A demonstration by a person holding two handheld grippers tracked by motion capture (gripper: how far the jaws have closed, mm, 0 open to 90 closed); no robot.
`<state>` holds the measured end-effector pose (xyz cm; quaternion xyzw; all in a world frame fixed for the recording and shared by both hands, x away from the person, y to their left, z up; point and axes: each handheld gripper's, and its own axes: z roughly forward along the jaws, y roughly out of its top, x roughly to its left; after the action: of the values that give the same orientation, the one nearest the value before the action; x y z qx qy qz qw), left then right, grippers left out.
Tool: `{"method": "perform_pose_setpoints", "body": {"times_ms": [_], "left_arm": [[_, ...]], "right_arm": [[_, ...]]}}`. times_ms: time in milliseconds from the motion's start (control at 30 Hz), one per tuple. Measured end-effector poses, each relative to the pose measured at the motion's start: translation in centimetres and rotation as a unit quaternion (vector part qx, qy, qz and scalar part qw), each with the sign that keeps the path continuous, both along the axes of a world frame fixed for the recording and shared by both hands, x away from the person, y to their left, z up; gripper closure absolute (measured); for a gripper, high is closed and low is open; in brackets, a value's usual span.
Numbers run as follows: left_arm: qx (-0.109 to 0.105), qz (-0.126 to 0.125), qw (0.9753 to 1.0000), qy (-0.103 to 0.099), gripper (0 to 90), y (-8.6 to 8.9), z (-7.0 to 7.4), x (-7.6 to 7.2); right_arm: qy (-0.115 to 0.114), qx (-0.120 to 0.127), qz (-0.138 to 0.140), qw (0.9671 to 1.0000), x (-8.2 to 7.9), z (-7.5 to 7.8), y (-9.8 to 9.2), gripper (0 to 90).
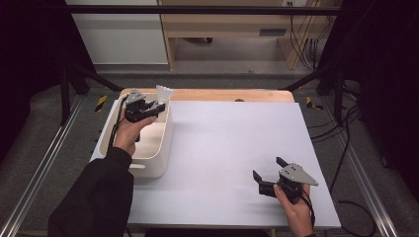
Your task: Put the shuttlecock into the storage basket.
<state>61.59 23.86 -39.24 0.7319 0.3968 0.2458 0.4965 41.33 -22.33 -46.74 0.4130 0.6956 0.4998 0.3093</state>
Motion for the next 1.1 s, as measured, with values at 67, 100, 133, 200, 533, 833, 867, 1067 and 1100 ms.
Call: {"method": "perform_pose_setpoints", "body": {"times_ms": [67,100,133,200,533,833,867,1067,1100], "left_arm": [[0.0,0.001,1.0,0.0,64.4,0.01,0.02,-0.01],[0.001,0.001,1.0,0.0,64.4,0.0,0.02,-0.01],[0.0,0.001,1.0,0.0,64.5,-0.01,0.01,-0.01],[-0.001,-0.001,1.0,0.0,64.4,-0.04,0.01,-0.01],[-0.009,-0.002,1.0,-0.002,64.2,-0.12,0.06,0.14],[-0.017,0.002,0.9998,-0.003,62.1,-0.09,0.06,0.31],[-0.017,0.003,0.9998,-0.003,61.0,-0.08,0.04,0.34],[-0.018,0.036,0.999,0.018,38.7,0.06,-0.3,0.64],[-0.021,0.041,0.9987,0.022,34.4,0.09,-0.36,0.68]], "right_arm": [[0.001,0.0,0.0,1.0,0.0,0.0,0.04,5.1],[0.0,0.0,0.001,1.0,0.0,0.0,0.07,5.1],[0.0,0.0,0.002,1.0,0.0,0.0,0.09,5.1],[-0.001,-0.001,0.003,1.0,0.01,0.0,0.09,5.1],[0.001,-0.001,0.004,1.0,0.0,-0.03,0.13,5.2],[0.002,-0.002,0.005,1.0,0.02,-0.06,0.13,5.1],[0.002,-0.002,0.006,1.0,0.02,-0.06,0.14,5.2],[0.005,-0.003,0.007,1.0,0.03,-0.1,0.19,5.1],[0.005,-0.003,0.008,1.0,0.03,-0.11,0.2,5.1]]}}
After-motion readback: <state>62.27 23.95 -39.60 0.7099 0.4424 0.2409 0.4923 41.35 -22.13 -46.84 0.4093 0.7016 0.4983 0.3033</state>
